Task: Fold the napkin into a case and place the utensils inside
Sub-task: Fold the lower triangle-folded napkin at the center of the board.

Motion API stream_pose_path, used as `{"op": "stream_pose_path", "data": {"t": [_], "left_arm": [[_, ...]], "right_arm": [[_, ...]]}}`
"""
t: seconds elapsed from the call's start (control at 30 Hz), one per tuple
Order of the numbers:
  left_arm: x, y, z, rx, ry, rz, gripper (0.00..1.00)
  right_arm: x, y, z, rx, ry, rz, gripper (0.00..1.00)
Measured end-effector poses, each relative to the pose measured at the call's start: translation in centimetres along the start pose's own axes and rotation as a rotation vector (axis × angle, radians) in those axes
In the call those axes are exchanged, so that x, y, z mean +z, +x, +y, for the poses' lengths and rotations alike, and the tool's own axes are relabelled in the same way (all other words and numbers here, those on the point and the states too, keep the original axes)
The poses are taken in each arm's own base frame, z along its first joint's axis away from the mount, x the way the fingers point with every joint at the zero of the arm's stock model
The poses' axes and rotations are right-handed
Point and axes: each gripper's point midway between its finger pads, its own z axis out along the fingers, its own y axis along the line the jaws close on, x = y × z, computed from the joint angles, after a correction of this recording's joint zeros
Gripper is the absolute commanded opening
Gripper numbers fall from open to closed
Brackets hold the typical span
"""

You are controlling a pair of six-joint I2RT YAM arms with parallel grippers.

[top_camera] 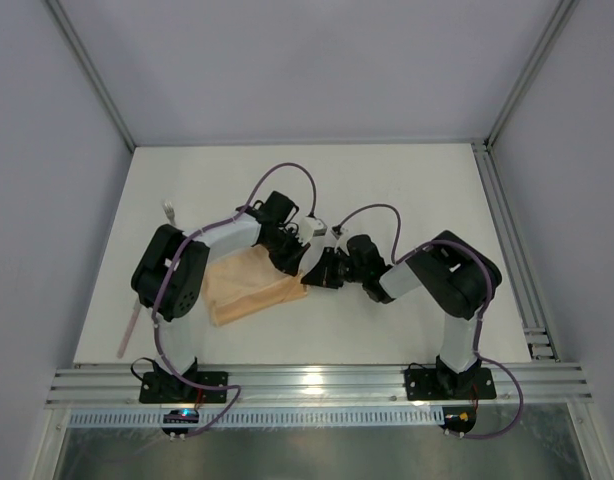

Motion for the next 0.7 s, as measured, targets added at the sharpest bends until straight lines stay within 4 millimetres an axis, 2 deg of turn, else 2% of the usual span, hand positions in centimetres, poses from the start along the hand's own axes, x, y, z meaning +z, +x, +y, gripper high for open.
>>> {"op": "stream_pose_path", "data": {"t": [0.1,0.2,0.23,0.33,0.43,0.53,0.63,0.7], "left_arm": [[0.0,0.0,0.0,0.001,0.000,0.000,0.07],[-0.1,0.0,0.1,0.000,0.000,-0.001,0.19],[-0.3,0.1,0.1,-0.007,0.002,0.001,0.28],[-1.4,-0.5,0.4,-0.021,0.010,-0.013,0.41],[-4.1,-1.2,1.1,-0.046,-0.005,-0.047,0.45],[-8.1,-1.1,2.6,-0.079,-0.057,-0.087,0.45],[-12.0,0.7,4.4,-0.150,-0.132,-0.109,0.46],[-14.2,2.9,5.7,-0.215,-0.198,-0.108,0.48]], "right_arm": [[0.0,0.1,0.0,0.012,0.001,0.003,0.03],[0.0,0.2,0.1,0.025,0.000,0.004,0.03],[0.0,0.2,0.1,0.029,0.001,0.005,0.03],[0.0,0.5,0.1,0.044,0.001,0.008,0.03],[-0.2,0.8,0.0,0.057,0.003,0.012,0.03],[-0.4,1.0,0.1,0.068,0.009,0.012,0.03],[-0.6,1.1,0.6,0.064,0.013,0.015,0.03],[-0.9,1.3,1.2,0.052,0.014,0.022,0.03]]}}
